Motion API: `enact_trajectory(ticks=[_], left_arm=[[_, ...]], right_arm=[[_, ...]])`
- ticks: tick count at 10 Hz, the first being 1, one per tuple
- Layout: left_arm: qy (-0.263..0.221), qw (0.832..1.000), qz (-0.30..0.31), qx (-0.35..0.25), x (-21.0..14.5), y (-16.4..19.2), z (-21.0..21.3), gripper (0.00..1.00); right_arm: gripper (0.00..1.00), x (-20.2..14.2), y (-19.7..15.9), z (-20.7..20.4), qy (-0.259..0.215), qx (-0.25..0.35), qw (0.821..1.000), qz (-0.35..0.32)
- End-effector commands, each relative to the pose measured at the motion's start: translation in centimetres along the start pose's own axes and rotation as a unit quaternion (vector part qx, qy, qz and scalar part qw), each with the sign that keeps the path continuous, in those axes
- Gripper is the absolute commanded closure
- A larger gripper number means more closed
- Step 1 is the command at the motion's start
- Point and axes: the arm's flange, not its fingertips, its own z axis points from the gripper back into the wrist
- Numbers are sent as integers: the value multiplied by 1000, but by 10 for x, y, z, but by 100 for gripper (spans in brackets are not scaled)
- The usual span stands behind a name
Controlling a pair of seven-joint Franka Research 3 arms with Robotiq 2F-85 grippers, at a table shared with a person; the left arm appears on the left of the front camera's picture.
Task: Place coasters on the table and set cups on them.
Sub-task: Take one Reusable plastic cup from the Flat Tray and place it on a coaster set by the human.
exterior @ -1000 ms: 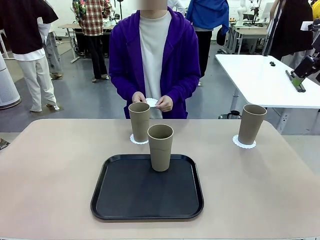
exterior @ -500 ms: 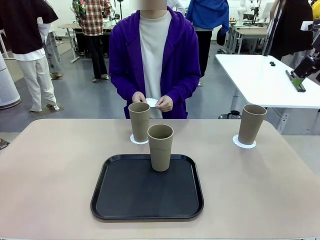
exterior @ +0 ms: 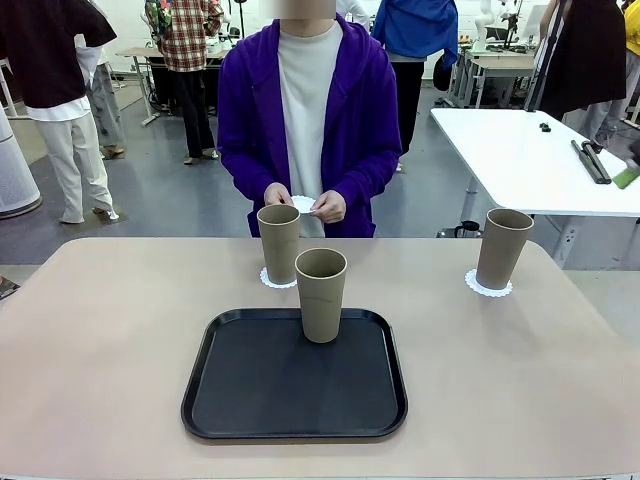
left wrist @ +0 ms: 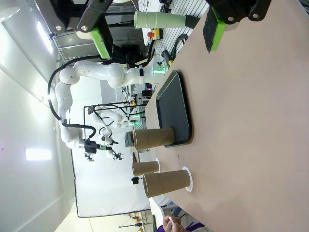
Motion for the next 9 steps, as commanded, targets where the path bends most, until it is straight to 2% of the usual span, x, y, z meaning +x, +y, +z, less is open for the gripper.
enact_trajectory(ticks=[1,2,4,6,8,9], left_arm=[[-1,1000,1,3,0,-3,1,0],[-1,1000,1,3,0,-3,1,0],[-1,1000,1,3,0,-3,1,0],[-1,1000,1,3,0,-3,1,0],[-1,1000,1,3,0,-3,1,0],[-1,1000,1,3,0,-3,1,0]], right_arm=[[0,-10,-35,12,27,143,988,-57],[0,-14,-54,14,21,209,975,-73],[0,-23,-106,3,-19,341,935,-100],[0,-46,-145,-17,-63,401,906,-124],[0,-72,-175,-31,-66,454,879,-128],[0,-79,-186,-37,-54,457,878,-131]])
